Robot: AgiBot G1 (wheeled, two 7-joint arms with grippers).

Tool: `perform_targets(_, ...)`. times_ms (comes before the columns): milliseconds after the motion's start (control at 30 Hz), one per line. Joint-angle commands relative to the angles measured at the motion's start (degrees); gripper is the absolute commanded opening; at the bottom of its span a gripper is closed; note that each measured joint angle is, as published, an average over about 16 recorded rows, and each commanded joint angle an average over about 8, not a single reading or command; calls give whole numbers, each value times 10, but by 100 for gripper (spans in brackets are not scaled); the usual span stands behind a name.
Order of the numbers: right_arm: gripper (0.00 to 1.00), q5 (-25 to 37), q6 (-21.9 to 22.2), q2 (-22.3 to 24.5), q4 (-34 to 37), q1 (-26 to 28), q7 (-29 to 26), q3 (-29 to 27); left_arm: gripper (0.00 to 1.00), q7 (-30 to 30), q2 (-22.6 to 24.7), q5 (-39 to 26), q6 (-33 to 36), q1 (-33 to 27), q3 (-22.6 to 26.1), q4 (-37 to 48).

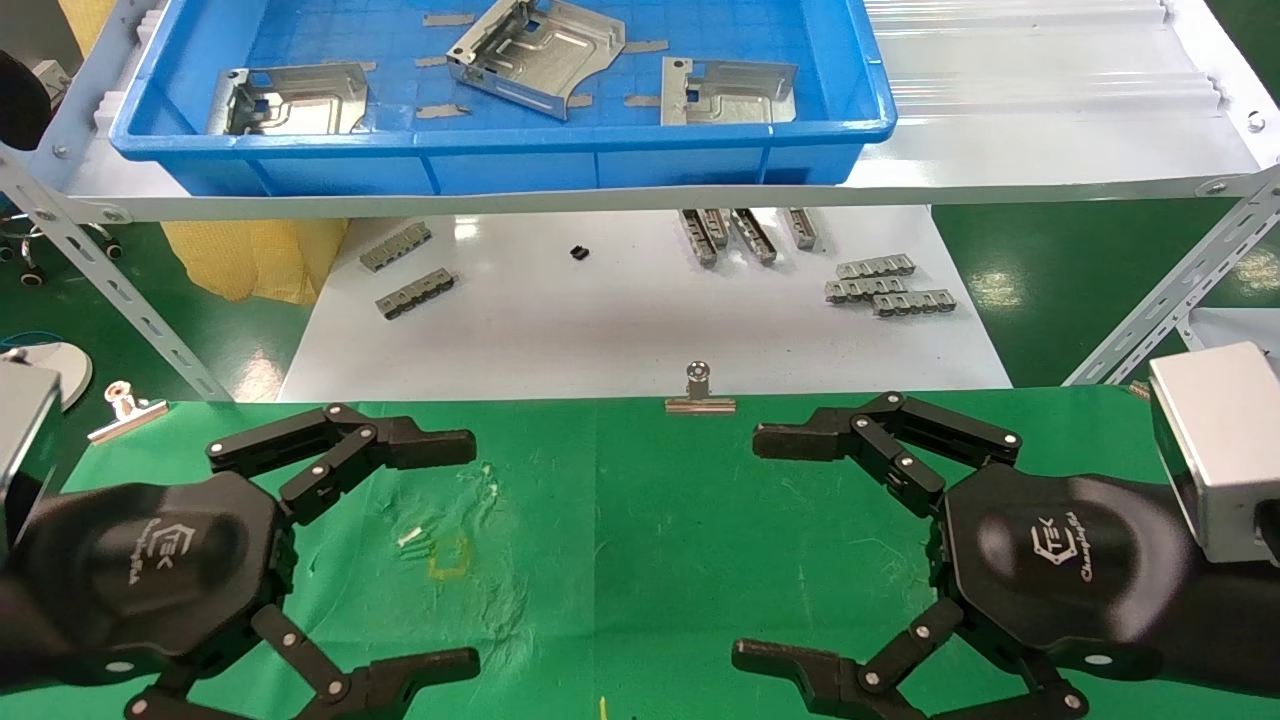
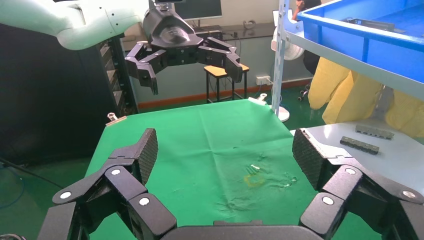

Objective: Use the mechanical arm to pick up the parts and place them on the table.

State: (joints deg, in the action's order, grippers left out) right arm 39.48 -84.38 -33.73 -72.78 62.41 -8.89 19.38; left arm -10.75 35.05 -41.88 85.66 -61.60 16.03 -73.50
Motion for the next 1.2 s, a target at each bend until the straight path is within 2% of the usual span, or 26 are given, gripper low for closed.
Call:
perform_targets(33,100,0,0,0,0,0,0,0,100,0,0,0,0,0,0,0)
perform_targets(367,100,0,0,0,0,0,0,0,100,0,0,0,0,0,0,0)
perform_targets(400,95,0,0,0,0,0,0,0,100,0,0,0,0,0,0,0)
perform_targets(633,7,0,0,0,0,0,0,0,100,0,0,0,0,0,0,0)
perform_targets(667,0,0,0,0,0,0,0,0,100,0,0,0,0,0,0,0)
perform_targets(1200,0,0,0,0,0,0,0,0,100,0,0,0,0,0,0,0)
